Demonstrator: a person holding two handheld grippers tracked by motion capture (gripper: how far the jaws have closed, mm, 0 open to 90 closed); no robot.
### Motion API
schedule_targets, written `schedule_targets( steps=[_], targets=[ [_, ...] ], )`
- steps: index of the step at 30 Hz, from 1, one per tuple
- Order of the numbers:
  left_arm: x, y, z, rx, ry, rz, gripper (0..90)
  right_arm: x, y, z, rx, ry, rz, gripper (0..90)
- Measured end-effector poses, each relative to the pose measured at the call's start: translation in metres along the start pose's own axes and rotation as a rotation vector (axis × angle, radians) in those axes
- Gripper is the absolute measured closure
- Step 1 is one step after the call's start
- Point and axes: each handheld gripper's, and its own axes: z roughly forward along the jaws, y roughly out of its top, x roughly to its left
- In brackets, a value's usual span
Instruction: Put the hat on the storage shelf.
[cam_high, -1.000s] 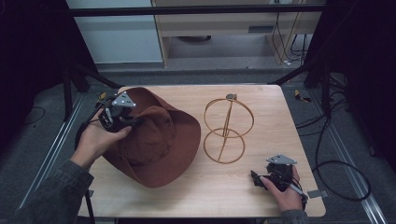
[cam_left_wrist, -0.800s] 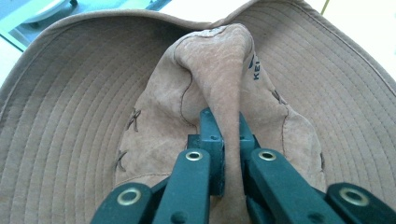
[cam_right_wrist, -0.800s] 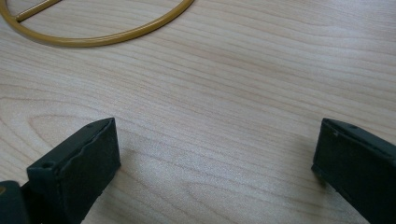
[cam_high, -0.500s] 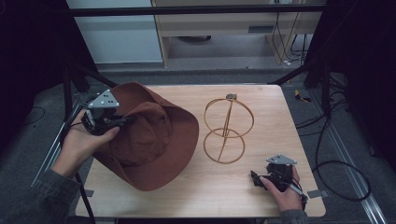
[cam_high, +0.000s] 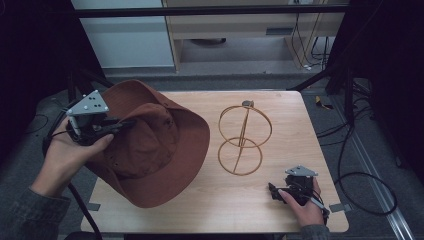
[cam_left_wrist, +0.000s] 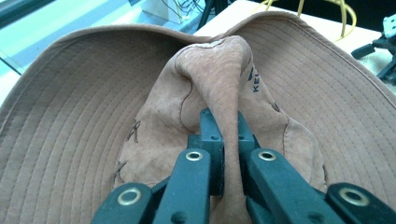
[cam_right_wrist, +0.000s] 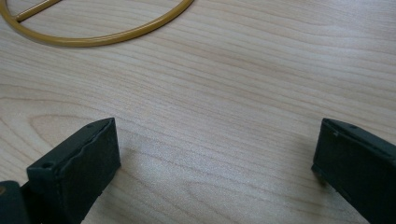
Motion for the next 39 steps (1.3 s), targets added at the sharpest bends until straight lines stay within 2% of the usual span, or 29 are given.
schedule_targets(
  steps=[3,4,8,11,17,22,30,39],
  targets=[
    [-0.002,0.007,-0.003,-0.005,-0.008,0.012,88.3,0.0,0.0,0.0,0.0,0.0,0.0,0.7],
    [-0.004,0.016,-0.005,-0.008,-0.014,0.02,88.2,0.0,0.0,0.0,0.0,0.0,-0.001,0.7],
    [-0.006,0.027,-0.009,-0.02,-0.02,0.037,88.3,0.0,0.0,0.0,0.0,0.0,0.0,0.7],
    [-0.01,0.043,-0.011,-0.035,-0.032,0.051,88.3,0.0,0.0,0.0,-0.001,0.0,0.0,0.7],
    [-0.018,0.063,-0.004,-0.025,-0.048,0.1,88.2,0.0,0.0,0.0,0.0,0.001,0.0,0.7],
    [-0.018,0.076,-0.002,-0.037,-0.062,0.101,88.3,0.0,0.0,0.0,0.0,0.001,0.0,0.7],
    [-0.03,0.097,0.013,-0.027,-0.082,0.135,88.3,0.0,0.0,0.0,-0.001,-0.001,0.0,0.7],
    [-0.038,0.12,0.023,-0.038,-0.096,0.153,88.3,0.0,0.0,0.0,0.0,0.0,0.0,0.6]
  ],
)
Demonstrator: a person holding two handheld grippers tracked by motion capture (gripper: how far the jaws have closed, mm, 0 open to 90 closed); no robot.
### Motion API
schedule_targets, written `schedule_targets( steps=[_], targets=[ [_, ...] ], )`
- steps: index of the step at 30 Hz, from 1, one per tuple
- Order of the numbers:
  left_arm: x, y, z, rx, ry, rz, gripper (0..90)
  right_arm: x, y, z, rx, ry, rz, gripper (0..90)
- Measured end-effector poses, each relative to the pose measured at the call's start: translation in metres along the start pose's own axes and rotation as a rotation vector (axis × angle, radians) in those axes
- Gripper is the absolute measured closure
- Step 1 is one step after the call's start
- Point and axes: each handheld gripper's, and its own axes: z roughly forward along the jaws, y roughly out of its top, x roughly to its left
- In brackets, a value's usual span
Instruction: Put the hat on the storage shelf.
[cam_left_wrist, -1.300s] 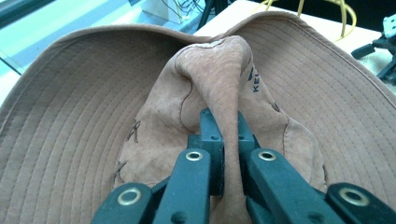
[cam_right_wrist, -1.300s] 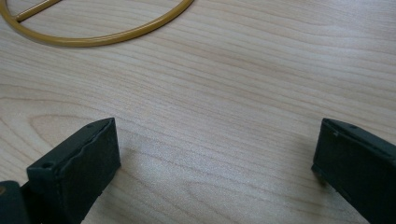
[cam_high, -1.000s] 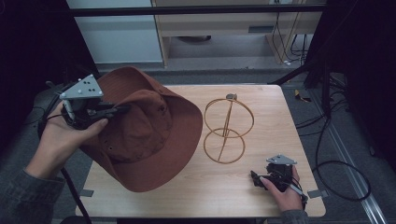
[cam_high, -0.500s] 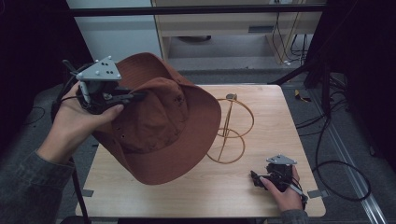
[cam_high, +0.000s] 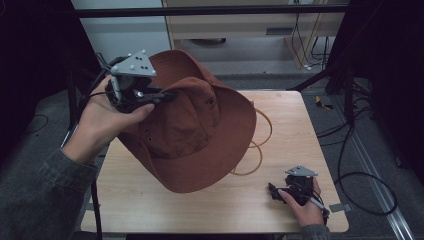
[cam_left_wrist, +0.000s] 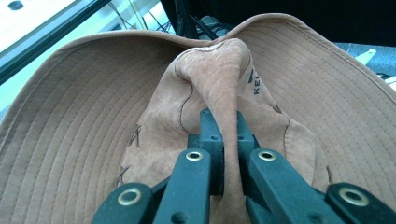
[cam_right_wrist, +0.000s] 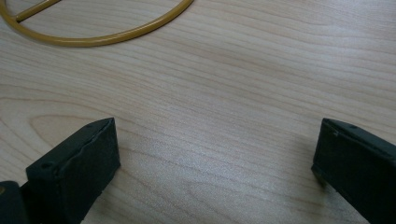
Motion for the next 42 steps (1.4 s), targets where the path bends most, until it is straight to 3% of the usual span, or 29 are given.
schedule_targets(
  steps=[18,32,42],
  targets=[
    [-0.022,0.055,0.048,0.005,-0.047,0.072,88.3,0.0,0.0,0.0,0.0,0.0,0.0,0.6],
    [-0.03,0.084,0.086,0.017,-0.06,0.092,88.4,0.0,0.0,0.0,0.002,0.005,0.0,0.6],
    [-0.031,0.094,0.117,0.043,-0.069,0.091,88.4,0.0,0.0,0.0,0.0,0.001,0.001,0.6]
  ],
)
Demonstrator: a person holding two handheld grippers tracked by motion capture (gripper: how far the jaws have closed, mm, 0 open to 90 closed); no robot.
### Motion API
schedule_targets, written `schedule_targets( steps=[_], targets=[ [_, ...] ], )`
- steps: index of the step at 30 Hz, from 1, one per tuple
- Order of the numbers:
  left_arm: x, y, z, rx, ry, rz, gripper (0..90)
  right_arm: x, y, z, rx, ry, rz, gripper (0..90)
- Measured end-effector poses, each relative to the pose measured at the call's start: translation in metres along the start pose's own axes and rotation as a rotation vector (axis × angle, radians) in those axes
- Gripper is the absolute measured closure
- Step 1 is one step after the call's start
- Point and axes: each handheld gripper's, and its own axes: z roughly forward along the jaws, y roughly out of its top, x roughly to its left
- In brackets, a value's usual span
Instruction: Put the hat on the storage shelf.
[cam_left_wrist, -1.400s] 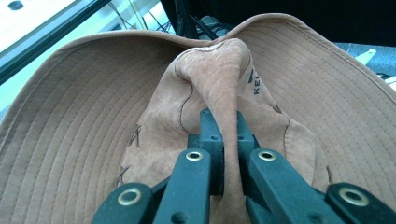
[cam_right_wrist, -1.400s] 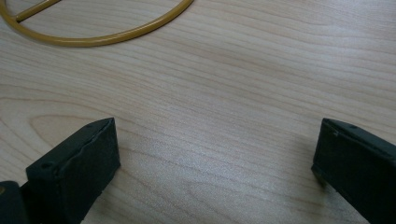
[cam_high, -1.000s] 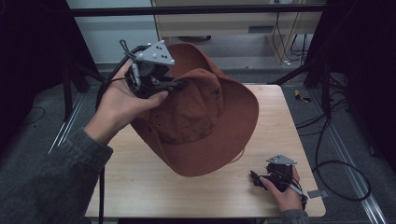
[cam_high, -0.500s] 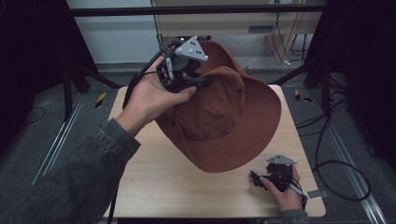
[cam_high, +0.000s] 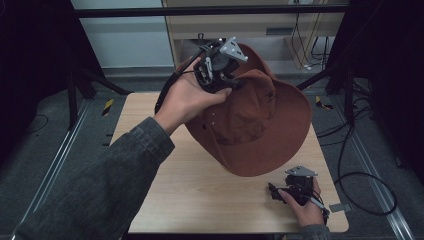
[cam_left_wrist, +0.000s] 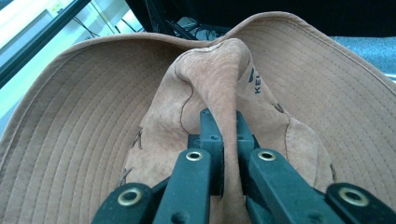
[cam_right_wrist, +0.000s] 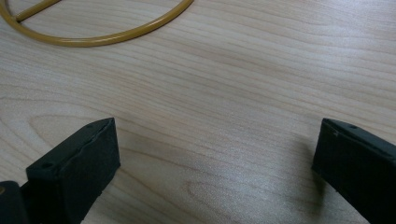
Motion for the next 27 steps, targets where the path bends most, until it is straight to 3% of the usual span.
schedule_targets(
  steps=[11,21,27],
  targets=[
    [0.0,0.005,0.03,0.024,-0.024,-0.019,88.3,0.0,0.0,0.0,0.001,0.004,-0.003,0.6],
    [-0.001,0.0,0.067,0.082,-0.058,-0.03,88.1,0.0,0.0,0.0,0.002,0.005,-0.001,0.6],
    [0.0,-0.005,0.078,0.113,-0.069,-0.038,87.8,0.0,0.0,0.0,0.002,0.006,0.0,0.6]
  ],
)
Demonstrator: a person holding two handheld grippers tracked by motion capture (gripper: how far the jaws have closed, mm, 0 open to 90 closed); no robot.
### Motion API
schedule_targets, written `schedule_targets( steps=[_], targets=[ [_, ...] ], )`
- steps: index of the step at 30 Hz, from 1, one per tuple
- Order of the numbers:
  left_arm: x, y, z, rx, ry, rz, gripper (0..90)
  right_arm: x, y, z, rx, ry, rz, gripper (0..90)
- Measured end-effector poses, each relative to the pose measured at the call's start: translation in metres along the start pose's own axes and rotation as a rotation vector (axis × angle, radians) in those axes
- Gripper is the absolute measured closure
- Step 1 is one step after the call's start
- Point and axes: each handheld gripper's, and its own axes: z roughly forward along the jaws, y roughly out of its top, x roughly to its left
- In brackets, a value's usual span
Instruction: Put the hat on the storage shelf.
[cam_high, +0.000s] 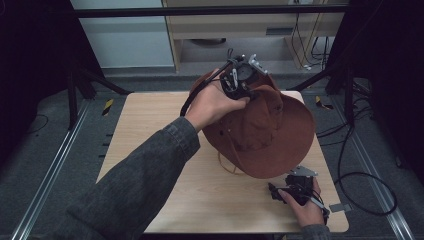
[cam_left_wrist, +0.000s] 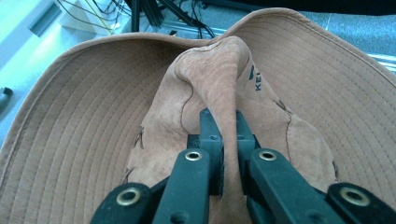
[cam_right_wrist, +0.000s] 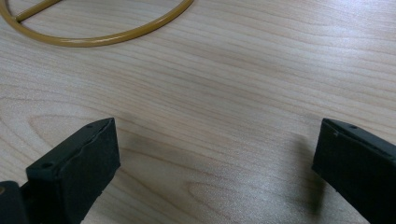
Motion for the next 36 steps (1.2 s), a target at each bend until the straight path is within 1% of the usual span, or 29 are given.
schedule_targets(
  steps=[2,3,8,14,15,18,19,21,24,26,31,33,36],
  targets=[
    [0.001,-0.001,0.003,0.002,-0.002,-0.008,87.6,0.0,0.0,0.0,0.0,0.002,0.001,0.6],
    [0.001,-0.002,0.004,-0.002,-0.002,-0.015,87.5,0.0,0.0,0.0,-0.003,-0.006,-0.002,0.6],
    [0.001,-0.003,0.007,0.004,-0.008,-0.015,86.0,0.0,0.0,0.0,0.0,-0.004,0.003,0.6],
    [-0.001,-0.007,0.008,-0.001,0.003,-0.02,79.6,0.0,0.0,0.0,0.0,-0.005,0.003,0.6],
    [0.0,-0.007,0.007,-0.01,0.006,-0.029,77.8,0.0,0.0,0.0,0.0,-0.004,0.003,0.6],
    [0.0,-0.008,0.006,-0.012,0.016,-0.039,72.5,0.0,0.0,0.0,0.0,-0.005,0.003,0.6],
    [0.001,-0.008,0.005,-0.011,0.018,-0.039,70.6,0.0,0.0,0.0,0.0,-0.004,0.003,0.6],
    [0.001,-0.009,0.004,-0.025,0.017,-0.044,66.6,0.0,0.0,0.0,0.0,-0.004,0.003,0.6],
    [0.0,-0.01,0.002,-0.028,0.019,-0.042,63.2,0.0,0.0,0.0,0.0,-0.004,0.003,0.6],
    [-0.001,-0.011,0.001,-0.036,0.021,-0.053,59.0,0.0,0.0,0.0,0.0,-0.004,0.003,0.6],
    [-0.004,-0.013,-0.002,-0.043,0.035,-0.047,49.8,0.0,0.0,0.0,0.0,-0.004,0.003,0.6],
    [-0.005,-0.014,-0.004,-0.045,0.033,-0.043,47.2,0.0,0.0,0.0,0.0,-0.004,0.003,0.6],
    [-0.007,-0.016,-0.007,-0.063,0.04,-0.037,41.4,0.0,0.0,0.0,0.0,-0.004,0.004,0.6]
  ],
)
